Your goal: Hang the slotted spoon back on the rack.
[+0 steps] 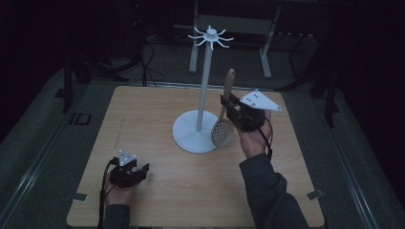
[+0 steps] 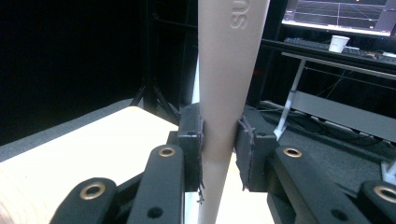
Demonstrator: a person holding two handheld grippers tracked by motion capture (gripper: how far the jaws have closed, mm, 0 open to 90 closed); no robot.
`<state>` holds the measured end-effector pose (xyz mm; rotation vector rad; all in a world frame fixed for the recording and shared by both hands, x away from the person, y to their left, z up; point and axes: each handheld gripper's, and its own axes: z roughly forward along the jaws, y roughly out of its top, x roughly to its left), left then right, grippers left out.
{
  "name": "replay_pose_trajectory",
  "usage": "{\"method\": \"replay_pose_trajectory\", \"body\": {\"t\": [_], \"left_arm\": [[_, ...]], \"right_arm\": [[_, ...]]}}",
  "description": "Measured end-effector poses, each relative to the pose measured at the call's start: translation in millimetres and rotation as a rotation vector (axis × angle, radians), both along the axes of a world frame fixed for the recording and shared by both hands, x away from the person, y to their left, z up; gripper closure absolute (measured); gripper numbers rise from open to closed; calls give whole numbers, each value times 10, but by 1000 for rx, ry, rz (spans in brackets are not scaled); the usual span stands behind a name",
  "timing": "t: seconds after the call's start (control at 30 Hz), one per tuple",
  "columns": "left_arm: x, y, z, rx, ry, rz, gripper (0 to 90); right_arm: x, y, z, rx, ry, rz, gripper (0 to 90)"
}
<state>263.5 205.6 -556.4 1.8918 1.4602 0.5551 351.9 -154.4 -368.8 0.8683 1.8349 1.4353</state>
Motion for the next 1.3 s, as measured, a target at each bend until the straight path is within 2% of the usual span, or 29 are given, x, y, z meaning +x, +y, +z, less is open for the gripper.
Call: {"method": "replay_pose_trajectory", "body": {"t": [0.43,1.0,1.3], "left_arm": [[3,-7,-4,2,2,-4,470],[2,-1,-1,1,2,-2,470],[-1,11,0,-2,-2,1,470]], "right_arm": [[50,33,121,-1,-10,-4,733],[209,-1,223,36,20,-20,733],[252,18,278,32,13,-27,733]]}}
